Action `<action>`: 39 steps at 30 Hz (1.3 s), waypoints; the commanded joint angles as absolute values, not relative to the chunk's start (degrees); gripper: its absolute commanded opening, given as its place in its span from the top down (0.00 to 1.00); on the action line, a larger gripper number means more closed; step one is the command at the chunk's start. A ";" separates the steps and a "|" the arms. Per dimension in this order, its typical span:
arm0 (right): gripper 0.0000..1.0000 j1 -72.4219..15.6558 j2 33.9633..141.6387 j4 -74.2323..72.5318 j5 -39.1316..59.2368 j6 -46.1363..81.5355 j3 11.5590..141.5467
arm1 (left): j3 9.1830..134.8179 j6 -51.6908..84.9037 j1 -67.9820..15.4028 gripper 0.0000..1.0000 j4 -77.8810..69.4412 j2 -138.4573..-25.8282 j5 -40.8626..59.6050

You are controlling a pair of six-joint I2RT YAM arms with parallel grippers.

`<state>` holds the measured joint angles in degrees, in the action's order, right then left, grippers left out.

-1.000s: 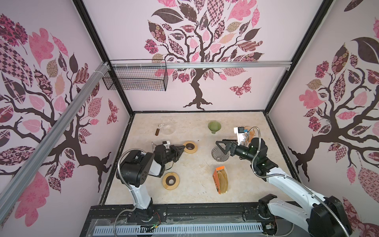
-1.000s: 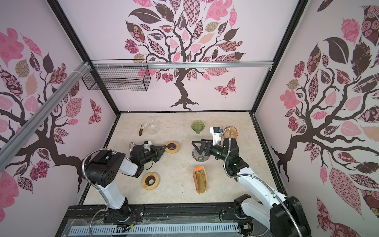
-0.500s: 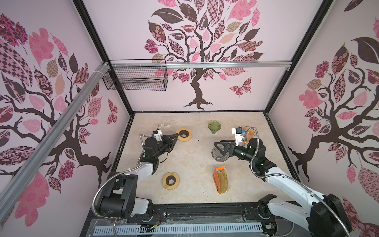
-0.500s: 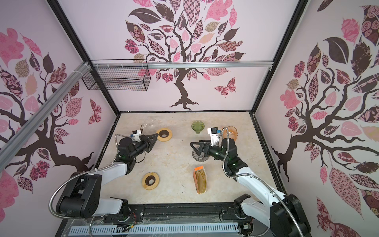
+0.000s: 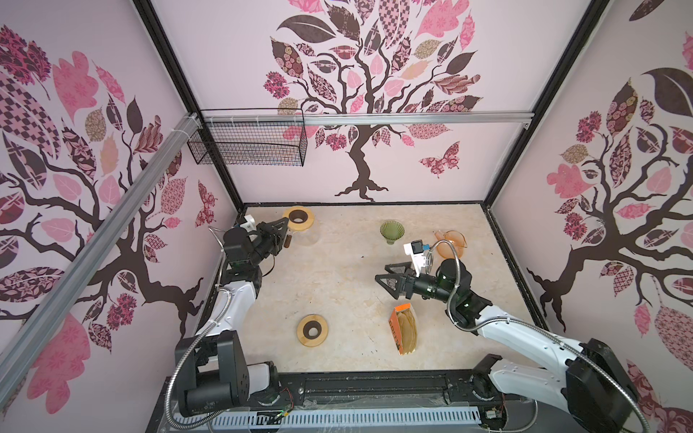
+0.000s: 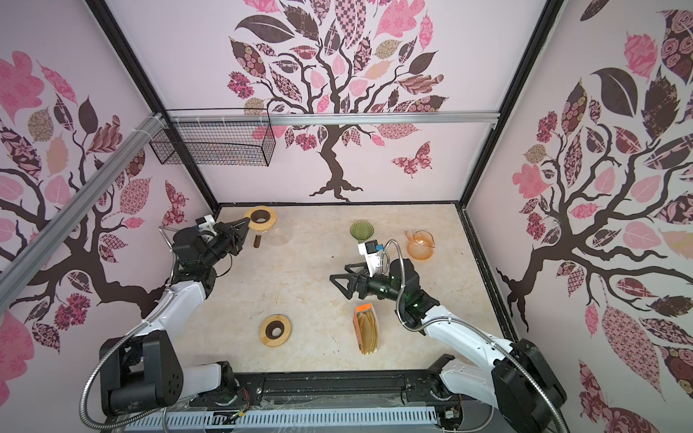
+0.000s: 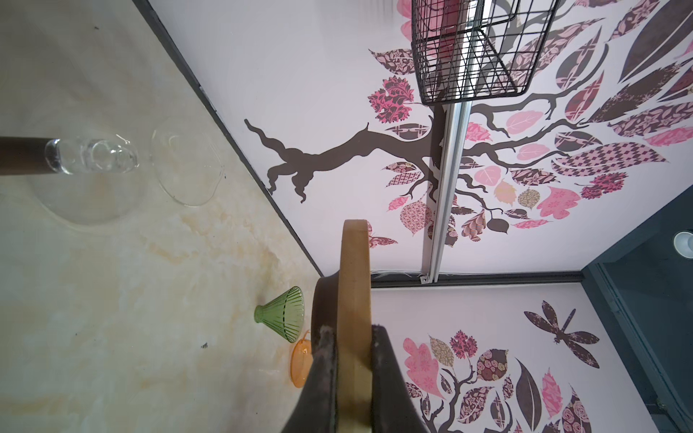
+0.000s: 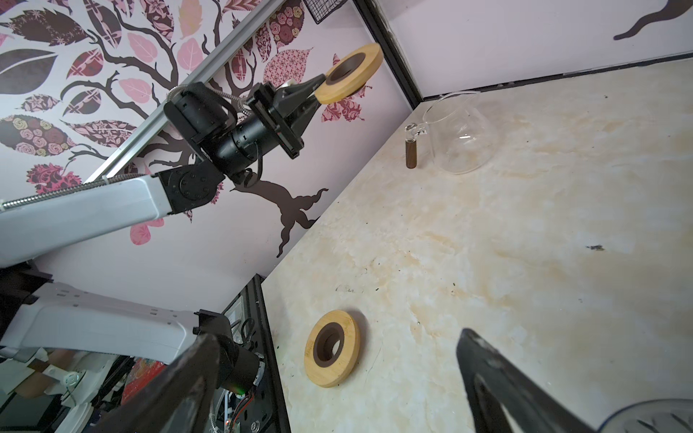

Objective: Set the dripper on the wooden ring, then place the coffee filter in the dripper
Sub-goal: 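Lift the wooden ring with the left gripper toward the glass carafe, then lower the held wooden ring onto the mouth of the glass carafe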

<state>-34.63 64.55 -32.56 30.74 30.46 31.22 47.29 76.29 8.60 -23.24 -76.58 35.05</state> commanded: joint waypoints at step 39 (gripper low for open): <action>0.00 -38.47 67.94 -33.49 22.06 24.71 31.02 | 71.36 64.54 8.31 1.00 -16.06 -107.19 36.65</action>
